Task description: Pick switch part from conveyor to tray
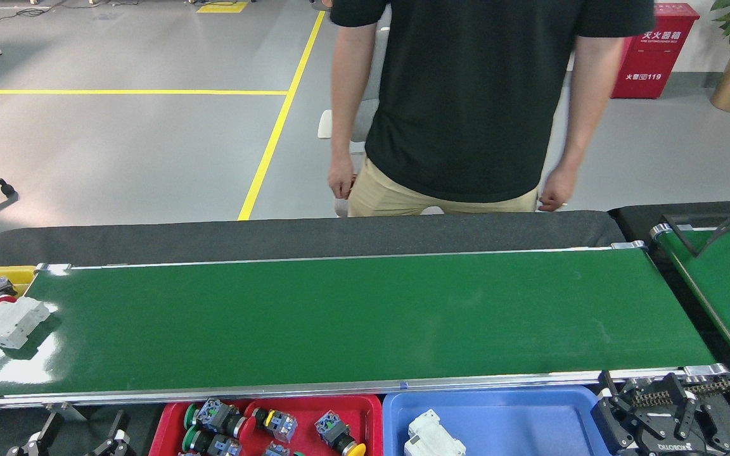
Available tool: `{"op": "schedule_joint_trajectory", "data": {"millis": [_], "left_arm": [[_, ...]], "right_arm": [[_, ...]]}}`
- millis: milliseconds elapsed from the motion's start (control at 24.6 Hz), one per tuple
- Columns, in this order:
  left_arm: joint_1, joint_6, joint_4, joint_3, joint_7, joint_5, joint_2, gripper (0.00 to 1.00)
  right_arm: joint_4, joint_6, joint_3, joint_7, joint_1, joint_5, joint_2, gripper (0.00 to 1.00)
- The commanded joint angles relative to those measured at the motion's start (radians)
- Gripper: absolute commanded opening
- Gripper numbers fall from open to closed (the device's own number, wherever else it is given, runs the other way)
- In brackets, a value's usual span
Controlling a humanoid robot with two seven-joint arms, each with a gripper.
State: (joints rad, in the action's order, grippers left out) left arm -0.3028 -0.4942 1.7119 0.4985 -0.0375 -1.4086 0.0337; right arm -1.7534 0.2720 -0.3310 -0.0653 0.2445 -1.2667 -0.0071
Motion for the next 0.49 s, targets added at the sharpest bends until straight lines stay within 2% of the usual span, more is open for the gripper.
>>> {"op": "schedule_joint_trajectory", "data": {"millis": [0, 447], "left_arm": [[0.002, 0.002, 0.008, 0.002, 0.008, 0.0, 0.02, 1.0], [0.008, 0.009, 0.006, 0.012, 0.008, -0.003, 0.021, 1.0]], "right_arm": [[-0.015, 0.004, 0.0, 0.007, -0.01, 0.001, 0.001, 0.98], [-0.015, 0.006, 0.0, 0.006, -0.008, 0.001, 0.001, 0.98]]}}
